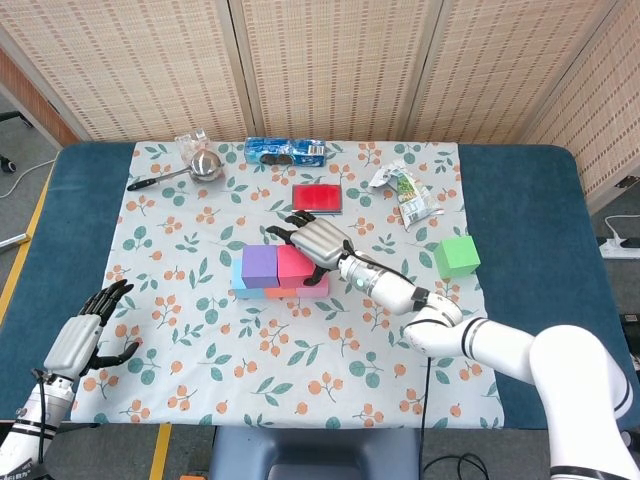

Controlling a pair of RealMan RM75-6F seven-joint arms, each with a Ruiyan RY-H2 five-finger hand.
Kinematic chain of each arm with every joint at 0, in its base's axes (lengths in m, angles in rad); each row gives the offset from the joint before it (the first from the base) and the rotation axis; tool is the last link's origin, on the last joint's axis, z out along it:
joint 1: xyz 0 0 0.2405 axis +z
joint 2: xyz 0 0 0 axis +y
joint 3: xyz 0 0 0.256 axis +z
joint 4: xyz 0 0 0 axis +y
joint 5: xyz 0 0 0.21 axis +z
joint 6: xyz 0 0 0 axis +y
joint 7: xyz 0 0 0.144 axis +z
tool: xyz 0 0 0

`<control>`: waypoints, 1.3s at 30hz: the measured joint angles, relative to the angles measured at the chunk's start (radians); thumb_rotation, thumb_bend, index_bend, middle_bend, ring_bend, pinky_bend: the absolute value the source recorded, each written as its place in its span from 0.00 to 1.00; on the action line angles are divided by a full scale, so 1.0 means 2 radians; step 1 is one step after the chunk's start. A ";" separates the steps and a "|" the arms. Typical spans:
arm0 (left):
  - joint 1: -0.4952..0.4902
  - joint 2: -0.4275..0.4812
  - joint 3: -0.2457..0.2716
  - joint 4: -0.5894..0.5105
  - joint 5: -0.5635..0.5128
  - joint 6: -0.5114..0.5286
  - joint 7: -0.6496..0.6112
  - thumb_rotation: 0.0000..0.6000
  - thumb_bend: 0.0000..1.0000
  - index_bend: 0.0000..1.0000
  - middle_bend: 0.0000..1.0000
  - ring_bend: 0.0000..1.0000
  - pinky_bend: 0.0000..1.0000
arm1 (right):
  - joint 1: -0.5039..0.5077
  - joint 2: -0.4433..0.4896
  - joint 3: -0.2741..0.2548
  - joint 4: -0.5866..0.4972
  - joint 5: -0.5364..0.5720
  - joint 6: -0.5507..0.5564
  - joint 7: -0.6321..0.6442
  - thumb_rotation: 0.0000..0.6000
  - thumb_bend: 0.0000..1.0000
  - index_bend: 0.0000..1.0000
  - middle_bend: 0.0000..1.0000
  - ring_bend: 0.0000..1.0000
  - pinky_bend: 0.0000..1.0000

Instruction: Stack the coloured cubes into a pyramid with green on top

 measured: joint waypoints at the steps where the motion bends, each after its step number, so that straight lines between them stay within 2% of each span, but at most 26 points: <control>1: 0.000 0.000 0.000 0.000 0.000 0.000 0.000 1.00 0.31 0.08 0.00 0.00 0.10 | 0.000 0.000 0.000 0.000 0.002 -0.001 -0.002 1.00 0.10 0.02 0.35 0.05 0.01; 39: 0.003 -0.001 -0.001 0.005 0.001 -0.002 -0.011 1.00 0.31 0.07 0.00 0.00 0.10 | 0.005 -0.007 0.004 0.000 0.036 -0.005 -0.039 1.00 0.10 0.01 0.34 0.04 0.01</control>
